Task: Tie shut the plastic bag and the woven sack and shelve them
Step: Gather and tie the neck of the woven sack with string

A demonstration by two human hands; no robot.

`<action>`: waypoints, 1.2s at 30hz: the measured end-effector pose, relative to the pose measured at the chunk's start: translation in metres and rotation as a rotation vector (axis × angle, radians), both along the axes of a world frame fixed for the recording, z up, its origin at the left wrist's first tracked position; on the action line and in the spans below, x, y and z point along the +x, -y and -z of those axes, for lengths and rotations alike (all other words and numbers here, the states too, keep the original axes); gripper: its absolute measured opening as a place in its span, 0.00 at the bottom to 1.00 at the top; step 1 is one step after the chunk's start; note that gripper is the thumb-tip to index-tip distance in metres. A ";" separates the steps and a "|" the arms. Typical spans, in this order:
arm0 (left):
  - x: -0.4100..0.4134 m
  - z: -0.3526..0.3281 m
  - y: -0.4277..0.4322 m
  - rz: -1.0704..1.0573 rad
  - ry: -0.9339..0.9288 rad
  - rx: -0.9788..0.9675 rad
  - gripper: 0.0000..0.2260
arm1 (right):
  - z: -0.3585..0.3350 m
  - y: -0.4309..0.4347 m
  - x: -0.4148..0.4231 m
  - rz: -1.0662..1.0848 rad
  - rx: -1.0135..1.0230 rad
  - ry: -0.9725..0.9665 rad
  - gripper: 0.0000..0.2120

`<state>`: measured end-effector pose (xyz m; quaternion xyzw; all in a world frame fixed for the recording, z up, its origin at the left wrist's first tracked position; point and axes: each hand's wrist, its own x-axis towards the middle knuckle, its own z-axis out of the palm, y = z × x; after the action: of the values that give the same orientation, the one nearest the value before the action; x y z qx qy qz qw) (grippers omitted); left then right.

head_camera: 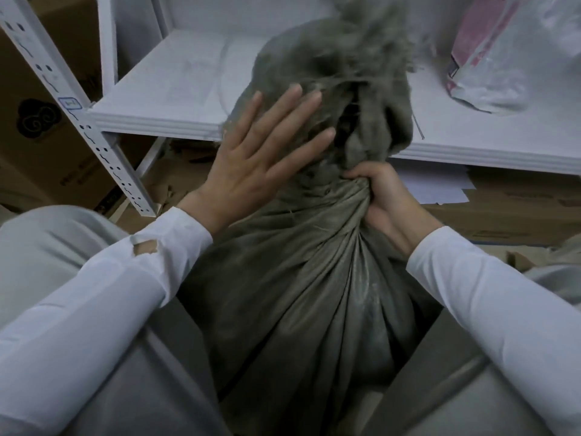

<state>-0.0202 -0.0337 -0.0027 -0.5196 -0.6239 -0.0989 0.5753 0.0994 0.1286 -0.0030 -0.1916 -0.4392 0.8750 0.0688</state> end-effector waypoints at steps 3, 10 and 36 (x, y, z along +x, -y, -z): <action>0.000 0.009 0.001 -0.003 -0.044 -0.111 0.34 | 0.004 0.004 0.001 -0.049 -0.085 0.058 0.23; 0.012 0.025 -0.003 0.004 0.000 -0.471 0.24 | 0.009 0.018 -0.005 -0.337 -0.040 0.214 0.23; 0.002 -0.012 0.003 -0.064 0.373 -0.358 0.25 | 0.032 0.021 -0.009 -0.052 0.691 0.412 0.16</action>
<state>-0.0179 -0.0368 0.0089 -0.5658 -0.7431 -0.0628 0.3519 0.0909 0.1080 -0.0349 -0.3172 -0.7168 0.6207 0.0174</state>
